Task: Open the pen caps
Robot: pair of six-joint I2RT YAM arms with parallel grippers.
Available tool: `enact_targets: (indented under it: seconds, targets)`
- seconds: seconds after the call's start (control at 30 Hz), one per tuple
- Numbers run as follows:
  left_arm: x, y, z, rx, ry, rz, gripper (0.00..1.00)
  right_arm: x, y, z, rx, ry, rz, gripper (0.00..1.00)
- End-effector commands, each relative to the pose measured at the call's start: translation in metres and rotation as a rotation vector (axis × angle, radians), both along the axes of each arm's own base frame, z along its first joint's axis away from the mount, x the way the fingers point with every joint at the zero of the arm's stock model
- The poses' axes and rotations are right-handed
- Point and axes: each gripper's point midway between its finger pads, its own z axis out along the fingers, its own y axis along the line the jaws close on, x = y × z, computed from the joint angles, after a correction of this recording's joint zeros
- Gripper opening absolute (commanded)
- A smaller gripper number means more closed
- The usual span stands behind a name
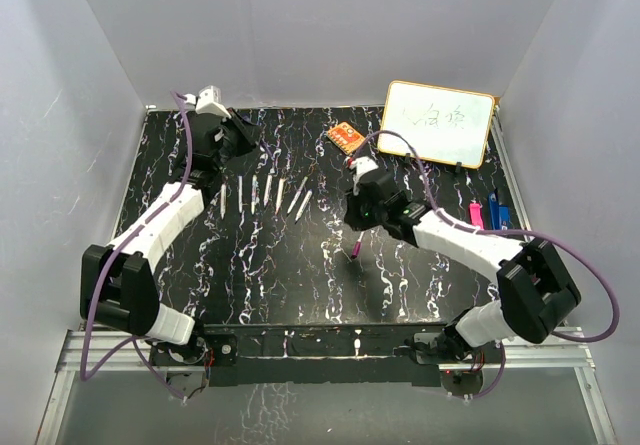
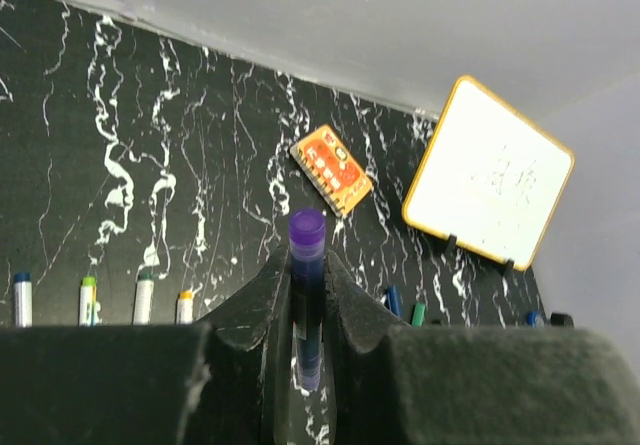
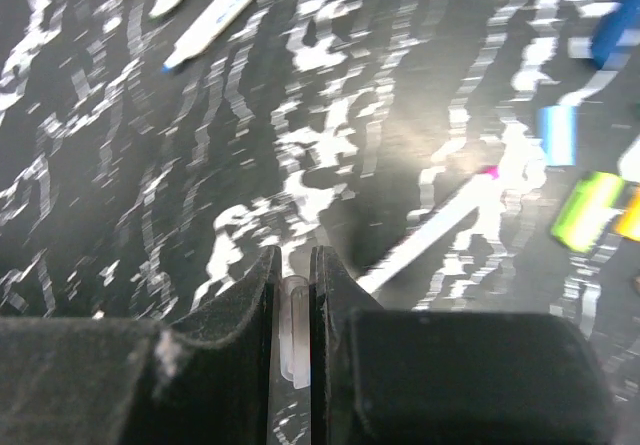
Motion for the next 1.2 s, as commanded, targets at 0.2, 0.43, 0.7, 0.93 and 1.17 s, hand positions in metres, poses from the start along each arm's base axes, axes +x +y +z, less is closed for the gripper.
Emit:
enact_targets:
  seconds: [0.2, 0.43, 0.7, 0.93, 1.17]
  targets:
    - [-0.059, -0.012, -0.04, 0.089, 0.227, -0.19, 0.0, 0.074, -0.096, 0.004, -0.132, -0.01, -0.411, 0.0]
    - [-0.09, 0.002, -0.055, 0.154, 0.304, -0.188, 0.0, 0.079, -0.124, -0.018, -0.16, 0.047, -0.479, 0.0]
    - [-0.107, 0.01, -0.077, 0.181, 0.377, -0.178, 0.0, 0.07, -0.117, -0.045, -0.159, 0.125, -0.441, 0.0]
    - [-0.109, 0.017, -0.095, 0.25, 0.47, -0.184, 0.0, 0.055, -0.117, -0.065, -0.166, 0.181, -0.425, 0.0]
    - [-0.108, 0.006, -0.111, 0.237, 0.522, -0.242, 0.0, 0.042, -0.114, -0.077, -0.152, 0.218, -0.397, 0.0]
